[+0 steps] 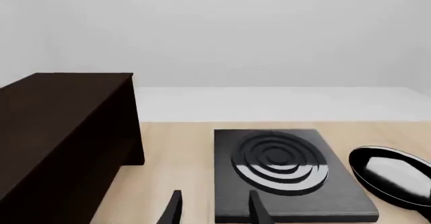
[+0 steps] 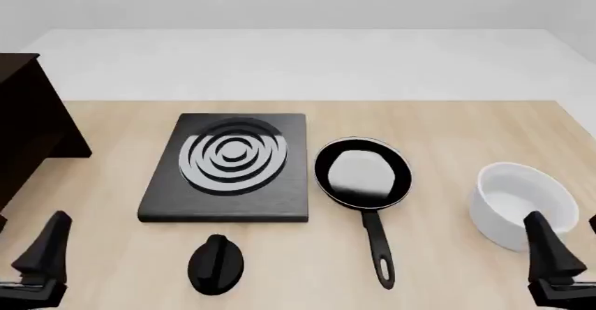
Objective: Put the frying pan under the cabinet shelf.
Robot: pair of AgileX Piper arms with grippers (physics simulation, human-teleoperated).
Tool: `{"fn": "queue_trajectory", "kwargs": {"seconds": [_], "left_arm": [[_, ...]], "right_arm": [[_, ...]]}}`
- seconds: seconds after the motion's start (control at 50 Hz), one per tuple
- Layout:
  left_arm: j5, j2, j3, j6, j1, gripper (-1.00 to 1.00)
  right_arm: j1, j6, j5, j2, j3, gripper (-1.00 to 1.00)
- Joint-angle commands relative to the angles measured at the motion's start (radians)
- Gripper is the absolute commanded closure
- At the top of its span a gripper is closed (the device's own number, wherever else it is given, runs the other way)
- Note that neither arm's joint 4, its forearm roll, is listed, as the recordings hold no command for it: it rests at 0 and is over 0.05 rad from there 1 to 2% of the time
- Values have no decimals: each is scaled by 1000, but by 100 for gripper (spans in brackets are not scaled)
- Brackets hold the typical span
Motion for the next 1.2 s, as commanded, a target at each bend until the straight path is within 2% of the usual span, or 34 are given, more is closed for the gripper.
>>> {"fn": "queue_trajectory", "kwargs": {"seconds": [0.02, 0.06, 0.1, 0.12, 0.16, 0.18, 0.2, 0.24, 0.28, 0.32, 0.34, 0.38, 0.4, 0.42, 0.46, 0.48, 0.52, 0.64, 0.7, 0.72, 0.78, 0.8, 0.82, 0.84, 0.86, 0.88, 0.9, 0.94, 0.96, 1.04, 1.06, 1.18, 1.2], "left_arm": [[-14, 27, -6, -32, 45, -100], [-103, 161, -4, -12, 28, -100], [-101, 169, -35, -24, 29, -100], [-176, 350, -60, -84, 3, -100], [-161, 371, -107, -64, -23, -100], [-176, 498, -151, -83, -61, -100], [-173, 528, -175, -69, -68, -100], [-123, 580, -254, -98, -109, -100], [-78, 628, -324, -65, -151, -100], [-41, 698, -383, -94, -193, -100], [-14, 681, -421, -83, -202, -100], [17, 730, -460, -125, -241, -100], [47, 723, -491, -99, -266, -100], [66, 737, -510, -128, -277, -100], [117, 768, -571, -103, -321, -100], [152, 812, -611, -121, -352, -100], [177, 826, -658, -101, -370, -100], [270, 1000, -837, -96, -421, -100], [294, 1053, -880, -102, -448, -100], [308, 1078, -899, -118, -483, -100], [336, 1126, -937, -166, -513, -100], [339, 1139, -955, -135, -525, -100], [366, 1180, -981, -213, -569, -100], [366, 1181, -982, -214, -569, -100], [368, 1185, -1004, -166, -575, -100], [368, 1186, -1004, -165, -575, -100], [384, 1219, -1024, -218, -599, -100], [391, 1240, -1048, -216, -578, -100], [402, 1259, -1064, -218, -614, -100], [406, 1302, -1096, -216, -625, -100], [403, 1326, -1112, -194, -628, -100], [404, 1394, -1158, -218, -642, -100], [405, 1402, -1168, -217, -672, -100]], "right_arm": [[-4, 10, 1, 5, -2, -100], [-3, 3, 4, 0, -3, -100], [-4, 9, 12, -4, -5, -100], [-3, 4, 10, -4, -5, -100], [-3, 6, 13, -5, -6, -100], [-4, 8, 13, -5, -6, -100], [-3, 6, 13, -5, -6, -100], [-3, 5, 13, -5, -6, -100], [-4, 7, 11, -4, -5, -100], [-3, 4, 13, -5, -6, -100], [-3, 6, 11, -4, -5, -100], [-4, 7, 10, -2, -5, -100], [-3, 5, 11, -3, -6, -100], [-3, 4, 10, -3, -6, -100], [-4, 7, 6, 0, -4, -100], [-4, 5, 5, 1, -4, -100], [-3, 5, 5, 2, -4, -100], [-4, 6, -1, 7, -4, -100], [-4, 6, 0, 6, -4, -100], [-4, 7, 4, 4, -5, -100], [-3, 5, 6, 2, -6, -100], [-4, 7, 5, 3, -6, -100], [-3, 5, 6, 2, -6, -100], [-3, 5, 6, 2, -6, -100], [-4, 5, 7, 2, -6, -100], [-4, 5, 7, 2, -6, -100], [-4, 8, 4, 4, -5, -100], [-3, 4, 10, -1, -7, -100], [-4, 6, 9, 0, -7, -100], [-3, 4, 9, -1, -6, -100], [-4, 7, 11, -1, -7, -100], [-4, 7, 10, -1, -6, -100], [-4, 4, 10, -2, -7, -100]]}}
